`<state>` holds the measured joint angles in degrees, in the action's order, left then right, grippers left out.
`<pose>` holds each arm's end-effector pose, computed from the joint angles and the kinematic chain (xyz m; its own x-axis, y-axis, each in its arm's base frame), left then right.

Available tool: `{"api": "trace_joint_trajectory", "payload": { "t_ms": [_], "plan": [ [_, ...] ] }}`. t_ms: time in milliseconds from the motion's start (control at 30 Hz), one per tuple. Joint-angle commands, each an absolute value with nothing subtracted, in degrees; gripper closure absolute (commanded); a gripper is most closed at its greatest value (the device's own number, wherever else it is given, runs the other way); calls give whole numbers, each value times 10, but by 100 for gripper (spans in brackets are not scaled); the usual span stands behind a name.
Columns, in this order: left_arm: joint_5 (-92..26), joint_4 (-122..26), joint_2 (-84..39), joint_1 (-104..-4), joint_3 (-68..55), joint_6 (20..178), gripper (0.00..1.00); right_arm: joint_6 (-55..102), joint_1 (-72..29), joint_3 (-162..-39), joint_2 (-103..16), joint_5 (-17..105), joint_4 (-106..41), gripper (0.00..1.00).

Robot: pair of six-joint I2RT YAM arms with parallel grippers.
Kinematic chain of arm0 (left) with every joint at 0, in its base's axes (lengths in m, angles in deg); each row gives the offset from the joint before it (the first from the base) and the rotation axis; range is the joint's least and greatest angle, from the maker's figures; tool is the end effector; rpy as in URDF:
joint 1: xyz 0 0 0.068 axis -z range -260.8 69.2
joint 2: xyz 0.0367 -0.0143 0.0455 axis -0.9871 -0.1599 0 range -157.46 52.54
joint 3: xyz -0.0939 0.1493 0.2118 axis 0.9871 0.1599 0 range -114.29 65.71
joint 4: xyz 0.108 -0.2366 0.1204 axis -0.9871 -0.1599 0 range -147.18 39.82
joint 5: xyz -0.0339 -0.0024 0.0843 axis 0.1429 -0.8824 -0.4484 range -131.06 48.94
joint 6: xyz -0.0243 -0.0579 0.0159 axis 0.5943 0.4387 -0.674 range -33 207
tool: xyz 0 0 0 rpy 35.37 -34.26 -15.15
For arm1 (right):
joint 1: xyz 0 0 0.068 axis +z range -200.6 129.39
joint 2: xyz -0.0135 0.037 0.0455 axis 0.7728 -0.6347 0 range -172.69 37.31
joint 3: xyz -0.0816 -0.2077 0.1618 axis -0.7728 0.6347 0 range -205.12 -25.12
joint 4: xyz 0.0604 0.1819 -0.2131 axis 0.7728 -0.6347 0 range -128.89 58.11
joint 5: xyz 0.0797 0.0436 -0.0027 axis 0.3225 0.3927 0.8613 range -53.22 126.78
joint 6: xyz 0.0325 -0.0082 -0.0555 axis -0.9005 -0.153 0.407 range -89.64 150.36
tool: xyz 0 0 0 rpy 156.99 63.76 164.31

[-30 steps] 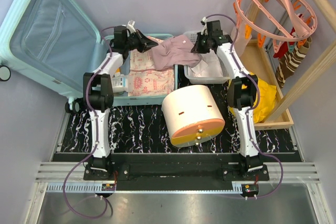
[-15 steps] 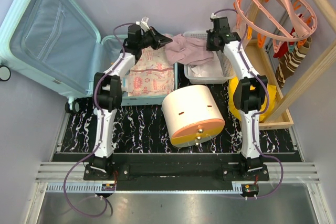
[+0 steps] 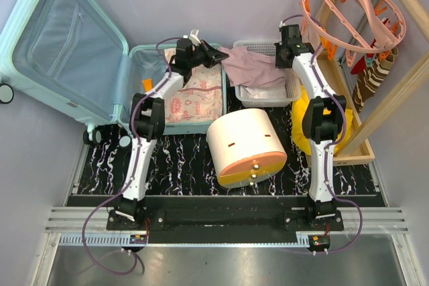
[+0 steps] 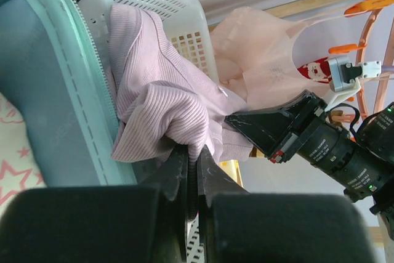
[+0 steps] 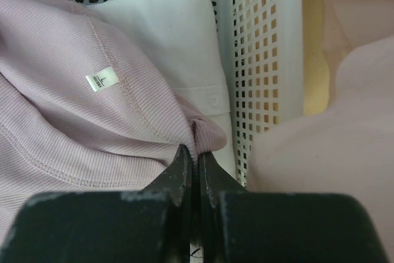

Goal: Open, take out, and arrange the luggage
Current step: Place the clothes in the bin.

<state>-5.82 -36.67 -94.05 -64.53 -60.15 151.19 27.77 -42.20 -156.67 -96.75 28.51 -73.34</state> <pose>0.5989 -0.2052 0.2061 -0.7530 -0.5462 -0.3669 0.2306 0.3032 -0.9246 0.5639 0.0759 0.2672 -0.6879 -0.0564 -0.7236 -0.0111 0.9977 -0.0672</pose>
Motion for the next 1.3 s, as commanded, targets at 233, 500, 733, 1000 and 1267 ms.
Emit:
{"api": "trace_joint_trajectory", "payload": {
  "t_ms": [233,500,733,1000,1267],
  "plan": [
    [-113,-331,-977,-620,-674,1538,77,296,-442,-1541,-924,223,-723,100],
    [-128,-351,-970,-623,-674,1513,1,282,-445,-1506,-921,194,-724,100],
    [-157,-402,-903,-653,-628,1443,1,266,-445,-1497,-929,179,-731,100],
    [-195,-424,-840,-684,-590,1375,1,248,-446,-1489,-923,114,-740,100],
    [-228,-500,-798,-695,-601,1288,1,227,-445,-1493,-926,101,-756,96]
  ]
}}
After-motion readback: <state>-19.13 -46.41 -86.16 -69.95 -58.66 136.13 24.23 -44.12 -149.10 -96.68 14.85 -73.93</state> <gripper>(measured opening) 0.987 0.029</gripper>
